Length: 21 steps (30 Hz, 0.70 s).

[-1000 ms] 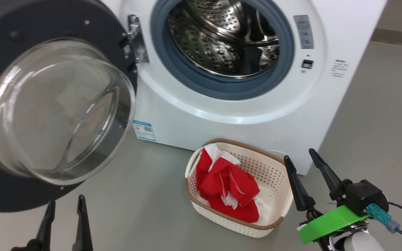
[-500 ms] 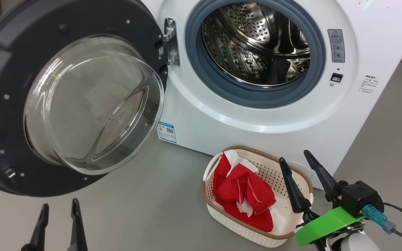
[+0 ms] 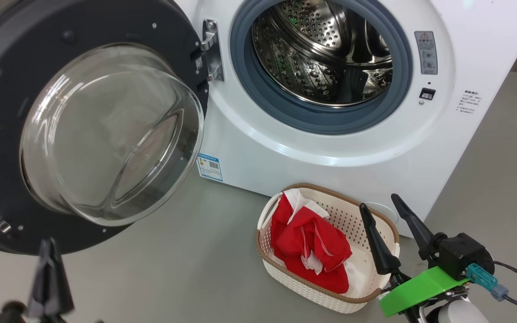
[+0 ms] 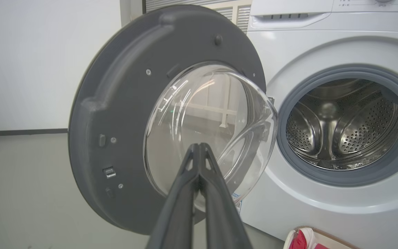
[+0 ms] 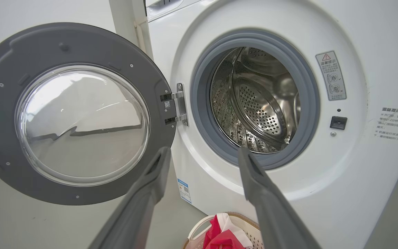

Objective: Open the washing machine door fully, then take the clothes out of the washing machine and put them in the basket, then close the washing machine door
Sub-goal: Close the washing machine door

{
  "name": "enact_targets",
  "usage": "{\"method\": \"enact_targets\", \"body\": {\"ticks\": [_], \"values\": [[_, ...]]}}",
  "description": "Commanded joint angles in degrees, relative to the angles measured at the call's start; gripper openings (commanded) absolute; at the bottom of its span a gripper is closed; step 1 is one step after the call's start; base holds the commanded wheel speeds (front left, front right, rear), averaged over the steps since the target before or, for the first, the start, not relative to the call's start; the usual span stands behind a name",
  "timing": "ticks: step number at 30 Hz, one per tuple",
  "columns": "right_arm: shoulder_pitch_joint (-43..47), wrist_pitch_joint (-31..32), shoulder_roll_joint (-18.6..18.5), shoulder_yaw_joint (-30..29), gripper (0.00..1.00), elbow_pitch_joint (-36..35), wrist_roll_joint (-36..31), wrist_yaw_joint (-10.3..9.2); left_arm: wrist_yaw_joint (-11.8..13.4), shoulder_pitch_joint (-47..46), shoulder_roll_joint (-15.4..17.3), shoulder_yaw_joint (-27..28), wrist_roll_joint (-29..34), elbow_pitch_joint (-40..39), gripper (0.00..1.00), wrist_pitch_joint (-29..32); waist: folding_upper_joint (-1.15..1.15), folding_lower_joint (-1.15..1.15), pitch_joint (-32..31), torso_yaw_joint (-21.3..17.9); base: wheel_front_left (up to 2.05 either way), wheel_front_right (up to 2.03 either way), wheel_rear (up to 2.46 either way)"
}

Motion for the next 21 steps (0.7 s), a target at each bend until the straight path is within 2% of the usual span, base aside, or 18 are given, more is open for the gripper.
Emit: {"method": "enact_targets", "body": {"ticks": [1, 4, 6, 12, 16, 17, 21], "values": [[-1.00, -0.37, 0.10, 1.34, 1.00, -1.22, -0.74, 0.43, 0.66, -4.18, 0.49, 2.78, 1.09, -2.69, 0.00, -0.69, 0.00, 0.00, 0.41, 0.11, 0.00, 0.00, 0.00], [-1.50, -0.37, 0.10, 1.44, 1.00, -1.17, -1.31, 0.43, 1.20, -8.90, 0.72, 5.47, 1.42, -4.37, 0.00, -0.69, 0.00, 0.00, 1.30, -0.01, 0.00, 0.00, 0.00], [-2.01, -0.37, 0.10, 1.43, 1.00, -1.02, -1.72, 0.43, 0.59, -12.48, 1.27, 7.21, 0.43, -3.93, 0.00, -0.69, 0.00, 0.00, 1.63, -0.18, 0.00, 0.00, 0.00], [-2.98, -0.37, 0.10, 1.56, 1.00, -0.71, -2.48, 0.43, 0.84, -23.72, 5.32, 13.83, -2.10, 0.32, 0.00, -0.69, 0.00, 0.00, 2.46, -1.46, 0.00, 0.00, 0.00], [-2.89, -0.37, 0.08, 1.52, 1.00, -0.50, -2.83, 0.43, 1.00, -31.30, 9.91, 17.46, -4.14, 8.63, 0.00, -0.65, 0.00, 0.00, 3.15, -2.46, 0.00, 0.00, 0.00], [-2.89, -0.37, 0.08, 1.52, 1.00, -0.50, -2.83, 0.43, 1.00, -31.30, 9.91, 17.46, -4.14, 8.63, 0.00, -0.65, 0.00, 0.00, 3.15, -2.46, 0.00, 0.00, 0.00], [-3.02, -0.37, -0.06, 1.91, 1.00, -0.27, -2.98, 0.43, 0.54, -38.85, 13.85, 20.68, -8.70, 19.66, 0.00, 1.85, 0.00, 0.00, 3.78, -3.61, 0.00, 0.00, 0.00]]}}
